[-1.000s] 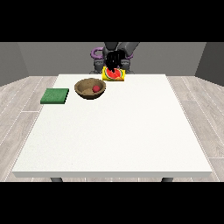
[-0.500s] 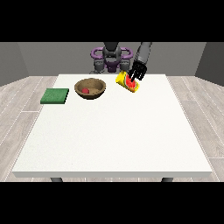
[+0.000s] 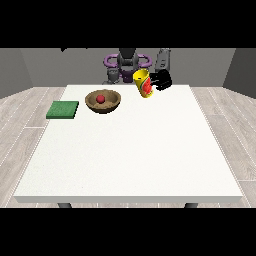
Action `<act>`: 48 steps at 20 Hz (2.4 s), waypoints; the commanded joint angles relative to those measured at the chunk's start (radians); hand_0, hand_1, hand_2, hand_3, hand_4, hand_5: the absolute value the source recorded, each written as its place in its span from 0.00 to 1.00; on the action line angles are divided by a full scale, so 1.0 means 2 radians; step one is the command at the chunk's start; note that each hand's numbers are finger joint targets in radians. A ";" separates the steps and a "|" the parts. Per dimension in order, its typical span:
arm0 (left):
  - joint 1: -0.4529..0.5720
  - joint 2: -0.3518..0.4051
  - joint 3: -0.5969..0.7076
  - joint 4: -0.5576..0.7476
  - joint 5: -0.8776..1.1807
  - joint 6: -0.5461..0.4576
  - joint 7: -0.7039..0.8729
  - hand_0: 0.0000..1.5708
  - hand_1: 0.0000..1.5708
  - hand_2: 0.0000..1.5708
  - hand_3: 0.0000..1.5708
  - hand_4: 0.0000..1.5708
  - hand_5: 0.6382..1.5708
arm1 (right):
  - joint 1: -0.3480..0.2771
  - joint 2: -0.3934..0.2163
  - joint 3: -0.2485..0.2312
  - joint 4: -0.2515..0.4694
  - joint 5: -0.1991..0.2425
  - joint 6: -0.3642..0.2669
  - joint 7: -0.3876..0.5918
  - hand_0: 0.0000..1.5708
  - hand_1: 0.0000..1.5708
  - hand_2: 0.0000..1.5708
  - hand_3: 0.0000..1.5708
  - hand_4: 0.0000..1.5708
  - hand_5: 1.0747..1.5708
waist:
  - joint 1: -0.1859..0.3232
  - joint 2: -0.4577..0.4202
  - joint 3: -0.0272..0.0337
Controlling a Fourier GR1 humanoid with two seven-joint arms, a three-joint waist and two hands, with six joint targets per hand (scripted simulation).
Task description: Pick the cup and pour the ball into the bowl, then pick the bowl and place it on the pad
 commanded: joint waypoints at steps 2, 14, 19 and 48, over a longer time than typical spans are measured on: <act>0.020 0.009 0.081 -0.044 0.155 -0.161 -0.086 0.26 0.26 0.00 0.00 0.17 1.00 | 0.010 0.020 0.013 -0.019 0.014 -0.020 0.001 0.00 0.00 0.00 0.00 0.34 0.99 | 0.033 0.034 0.0031; -0.057 0.211 0.152 0.018 0.242 -0.378 -0.052 0.00 0.00 0.00 0.00 0.00 0.96 | -0.012 0.075 0.088 -0.025 0.114 -0.082 -0.032 0.00 0.00 0.00 0.00 0.30 1.00 | 0.030 0.127 0.0100; -0.101 0.247 0.135 -0.019 0.235 -0.373 0.014 0.00 0.00 0.00 0.00 0.00 0.94 | -0.023 0.086 0.060 0.108 0.097 -0.063 -0.112 0.00 0.00 0.00 0.00 0.25 0.99 | 0.046 0.128 0.0113; -0.213 0.378 0.156 -0.070 0.298 -0.411 0.166 0.00 0.00 0.00 0.00 0.00 0.95 | -0.160 0.075 -0.025 0.502 0.065 -0.018 -0.317 0.00 0.00 0.00 0.00 0.20 0.99 | 0.066 0.178 0.0110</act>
